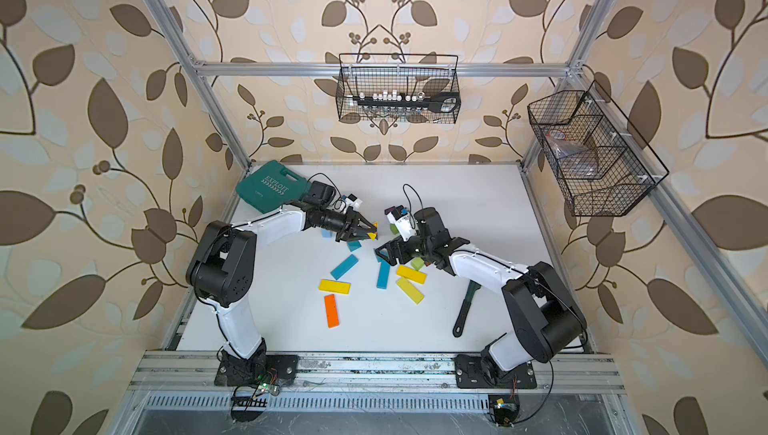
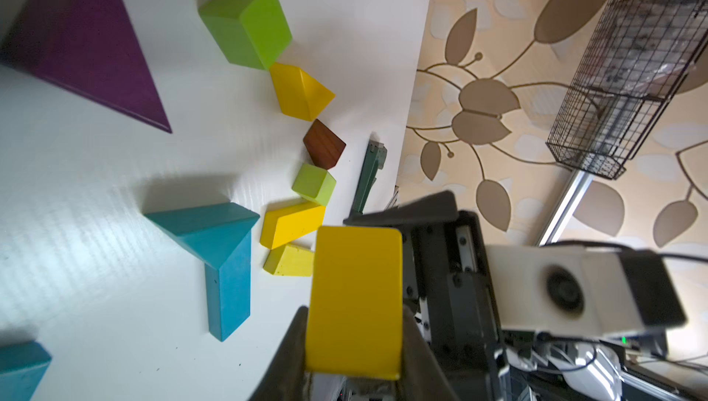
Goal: Assemble a small pinwheel with building blocks
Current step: Pick up the building block from the center of the board.
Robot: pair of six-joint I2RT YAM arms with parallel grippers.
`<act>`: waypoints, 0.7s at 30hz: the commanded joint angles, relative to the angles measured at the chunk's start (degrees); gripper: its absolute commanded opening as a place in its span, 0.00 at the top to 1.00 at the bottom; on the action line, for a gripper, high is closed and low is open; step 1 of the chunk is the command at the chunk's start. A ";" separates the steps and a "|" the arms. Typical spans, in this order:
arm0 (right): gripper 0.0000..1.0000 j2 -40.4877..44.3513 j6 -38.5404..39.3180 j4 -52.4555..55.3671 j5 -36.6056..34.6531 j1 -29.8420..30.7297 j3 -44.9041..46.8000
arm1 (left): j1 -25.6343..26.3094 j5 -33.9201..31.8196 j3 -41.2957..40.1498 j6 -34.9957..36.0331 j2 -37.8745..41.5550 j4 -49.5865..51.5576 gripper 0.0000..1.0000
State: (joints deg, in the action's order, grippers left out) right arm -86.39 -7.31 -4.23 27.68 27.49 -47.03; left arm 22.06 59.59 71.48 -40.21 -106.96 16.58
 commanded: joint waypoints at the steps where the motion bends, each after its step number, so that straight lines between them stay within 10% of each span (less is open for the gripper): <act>1: 0.14 1.78 9.66 -1.15 4.78 -1.12 -0.56 | -0.45 6.63 1.83 7.27 0.92 4.51 1.00; 21: 0.25 -6.94 23.26 4.76 7.89 2.66 -13.43 | 0.17 11.81 3.75 9.21 -0.97 7.69 0.99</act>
State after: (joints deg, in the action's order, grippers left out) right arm -92.03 14.11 -1.80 35.44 29.63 -58.83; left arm 22.11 69.14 73.32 -32.75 -108.03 23.75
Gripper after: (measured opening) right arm 0.760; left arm 0.292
